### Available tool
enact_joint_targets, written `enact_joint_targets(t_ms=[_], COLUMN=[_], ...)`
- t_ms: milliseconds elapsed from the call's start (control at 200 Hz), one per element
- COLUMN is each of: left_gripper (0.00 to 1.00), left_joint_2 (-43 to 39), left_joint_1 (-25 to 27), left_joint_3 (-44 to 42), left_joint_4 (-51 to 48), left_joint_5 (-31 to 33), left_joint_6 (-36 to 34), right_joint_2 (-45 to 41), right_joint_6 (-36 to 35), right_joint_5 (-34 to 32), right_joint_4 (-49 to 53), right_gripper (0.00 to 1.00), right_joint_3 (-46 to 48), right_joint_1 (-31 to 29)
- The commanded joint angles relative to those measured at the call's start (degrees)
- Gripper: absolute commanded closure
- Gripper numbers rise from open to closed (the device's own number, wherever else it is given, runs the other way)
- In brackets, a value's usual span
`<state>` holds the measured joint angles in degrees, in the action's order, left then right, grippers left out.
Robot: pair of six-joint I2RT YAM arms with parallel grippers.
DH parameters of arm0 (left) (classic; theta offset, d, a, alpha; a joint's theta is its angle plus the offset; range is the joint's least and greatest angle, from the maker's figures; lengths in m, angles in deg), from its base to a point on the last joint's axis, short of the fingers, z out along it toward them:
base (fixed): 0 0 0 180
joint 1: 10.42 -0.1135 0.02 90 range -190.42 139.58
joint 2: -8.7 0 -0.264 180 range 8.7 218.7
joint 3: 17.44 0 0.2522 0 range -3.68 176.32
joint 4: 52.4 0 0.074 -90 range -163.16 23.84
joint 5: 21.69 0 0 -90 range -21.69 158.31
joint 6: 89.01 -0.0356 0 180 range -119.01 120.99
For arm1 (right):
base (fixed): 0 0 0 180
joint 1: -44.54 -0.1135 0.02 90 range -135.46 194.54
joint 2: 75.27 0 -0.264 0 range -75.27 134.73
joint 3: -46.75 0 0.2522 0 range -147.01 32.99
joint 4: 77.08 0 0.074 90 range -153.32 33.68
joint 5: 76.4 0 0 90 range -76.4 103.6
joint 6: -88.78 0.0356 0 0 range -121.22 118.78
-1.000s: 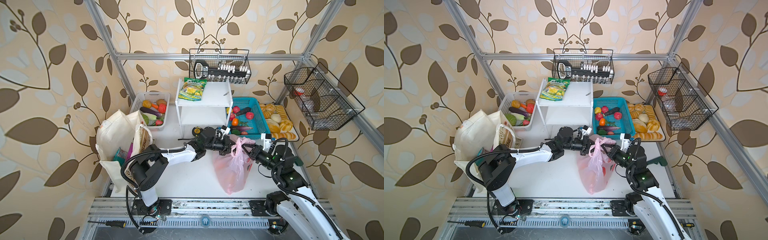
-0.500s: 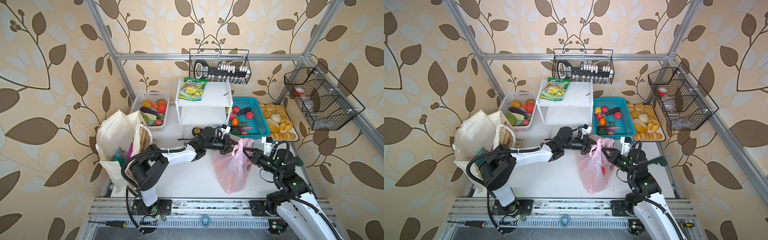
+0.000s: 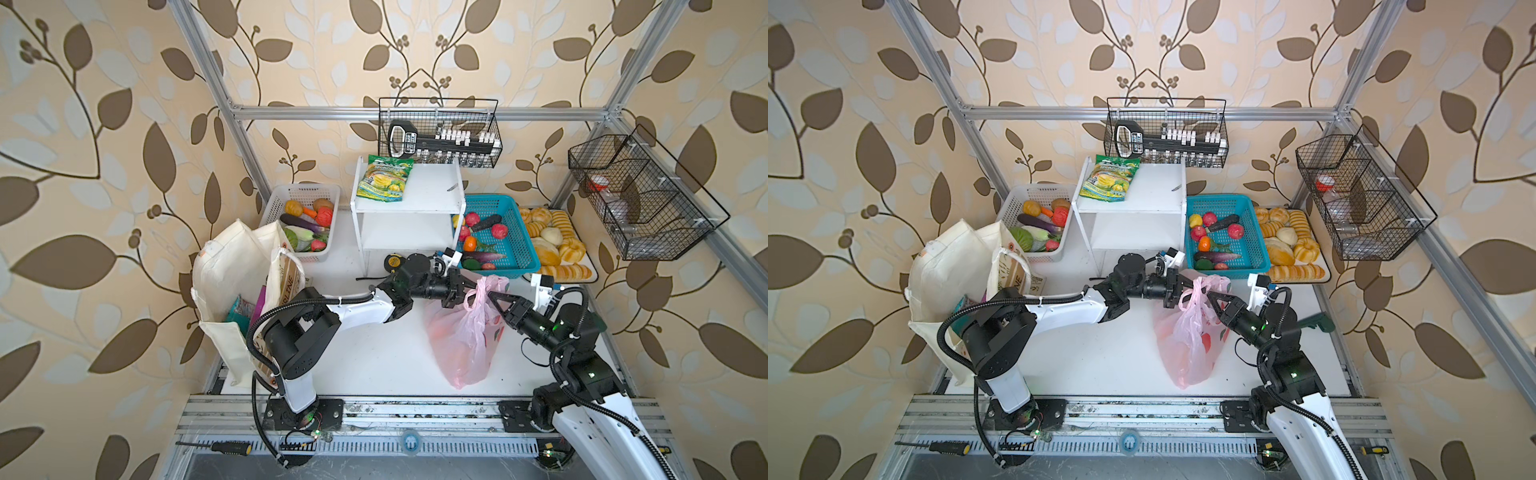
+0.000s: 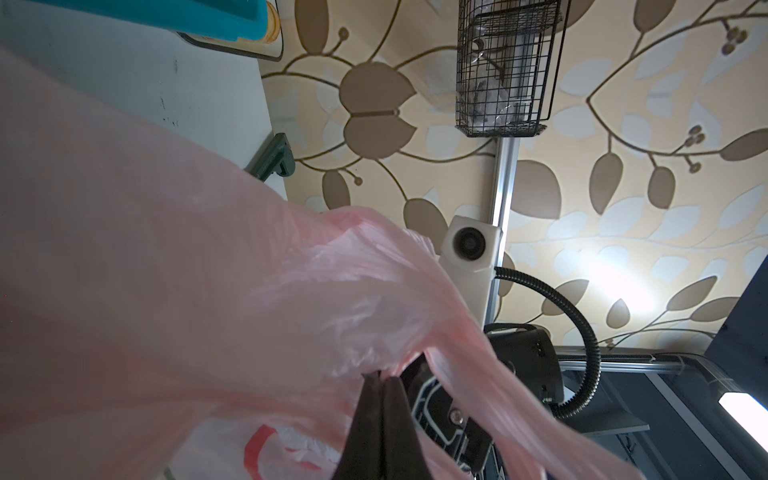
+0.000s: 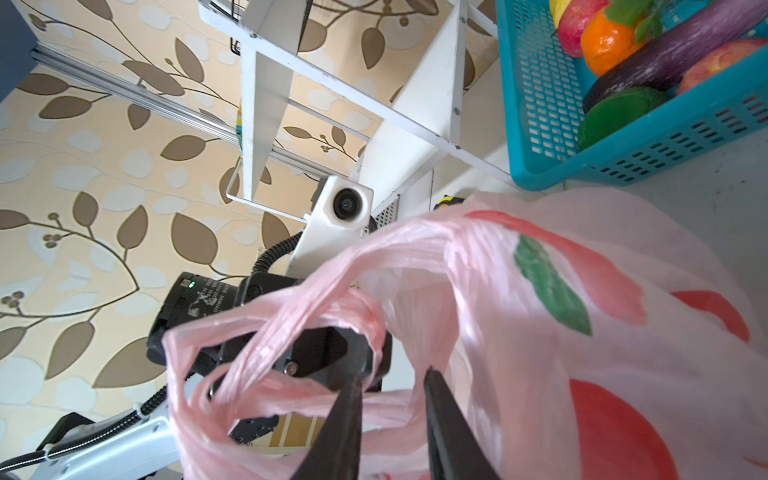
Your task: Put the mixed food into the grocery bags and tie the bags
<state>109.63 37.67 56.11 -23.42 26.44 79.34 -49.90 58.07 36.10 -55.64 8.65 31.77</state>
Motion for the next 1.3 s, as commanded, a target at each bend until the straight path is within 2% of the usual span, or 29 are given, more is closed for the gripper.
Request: enact_joint_targets(t_ms=[0, 230, 485, 600, 745, 870, 945, 1105, 1195, 1295], left_gripper=[1.0, 1.0, 1.0, 1.0, 1.0, 1.0, 0.93, 0.64, 0.54, 0.47], left_joint_2=[0.4, 1.0, 1.6, 1.8, 1.9, 1.4, 1.0, -1.4, -3.8, -6.7], left_joint_1=[0.6, 0.7, 0.7, 0.8, 0.8, 0.8, 0.8, 0.7, 0.6, 0.6], left_joint_3=[2.4, 2.8, 3.4, 3.4, 3.3, 2.8, 3.0, 2.2, 1.7, 1.7], left_joint_4=[3.7, 4.8, 6.2, 7.2, 7.2, 6.9, 5.5, -0.3, -5.9, -12.3], left_joint_5=[-1.9, -2.9, -3.7, -4.0, -3.9, -3.3, -3.1, -2.3, -1.0, 0.9], left_joint_6=[0.4, 1.2, 2.2, 2.9, 3.0, 2.7, 1.7, -2.4, -6.5, -11.1], right_joint_2=[1.8, 4.1, 7.4, 7.2, 7.0, 6.6, 6.6, 7.2, 7.5, 8.0], right_joint_6=[0.5, -1.0, -2.1, -2.9, -4.7, -7.0, -7.6, -9.6, -10.5, -10.2], right_joint_5=[0.8, 0.1, 3.6, 3.2, 3.1, 1.6, 1.8, 0.1, -0.1, 0.3], right_joint_4=[-4.2, -6.9, -10.7, -10.5, -8.9, -4.7, -4.2, 0.4, 1.7, 2.1], right_gripper=[0.72, 0.72, 0.76, 0.83, 1.0, 1.0, 1.0, 1.0, 1.0, 1.0], right_joint_3=[-1.0, -1.2, -1.1, -0.9, -1.4, -2.4, -2.5, -4.6, -5.3, -5.6], right_joint_1=[0.3, 0.9, 1.2, 1.2, 1.2, 1.2, 1.2, 1.2, 1.2, 1.2])
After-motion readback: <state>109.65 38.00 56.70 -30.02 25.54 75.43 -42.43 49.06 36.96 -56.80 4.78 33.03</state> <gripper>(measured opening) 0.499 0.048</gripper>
